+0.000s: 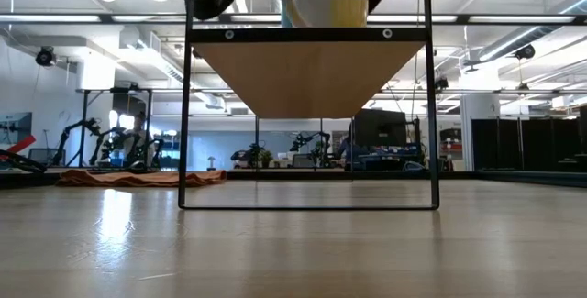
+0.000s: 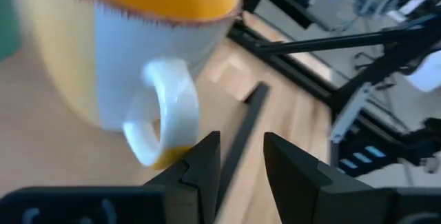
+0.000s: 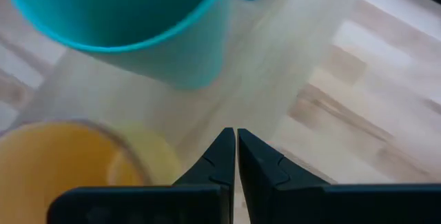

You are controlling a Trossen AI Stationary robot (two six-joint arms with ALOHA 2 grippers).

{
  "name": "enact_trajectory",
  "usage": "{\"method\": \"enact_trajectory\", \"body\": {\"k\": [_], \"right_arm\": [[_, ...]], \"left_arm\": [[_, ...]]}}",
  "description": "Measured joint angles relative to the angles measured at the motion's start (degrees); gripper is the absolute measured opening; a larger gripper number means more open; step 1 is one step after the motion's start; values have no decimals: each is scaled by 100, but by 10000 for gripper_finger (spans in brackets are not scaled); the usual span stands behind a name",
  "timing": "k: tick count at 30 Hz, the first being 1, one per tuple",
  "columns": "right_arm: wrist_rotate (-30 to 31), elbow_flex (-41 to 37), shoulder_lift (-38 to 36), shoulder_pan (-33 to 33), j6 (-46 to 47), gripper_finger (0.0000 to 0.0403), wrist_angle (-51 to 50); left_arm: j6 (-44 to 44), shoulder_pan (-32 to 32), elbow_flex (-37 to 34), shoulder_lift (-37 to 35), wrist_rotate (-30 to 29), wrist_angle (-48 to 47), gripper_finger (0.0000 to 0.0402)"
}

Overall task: Stack small to large cups/mugs on shelf
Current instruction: Put the yellow mug on the shelf

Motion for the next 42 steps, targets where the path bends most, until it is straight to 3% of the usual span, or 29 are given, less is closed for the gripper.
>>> {"method": "enact_trajectory", "body": {"k": [18, 28, 42], "right_arm": [[-441, -18, 0, 105, -218, 11, 227], [-557, -18, -2, 178, -304, 11, 400], [-639, -7, -2, 252, -372, 11, 663]], "left_arm": [[-3, 96, 0, -203, -386, -374, 99], [-152, 96, -7, -372, -585, -1120, 99], [-160, 35, -9, -513, -570, -1088, 99]]}}
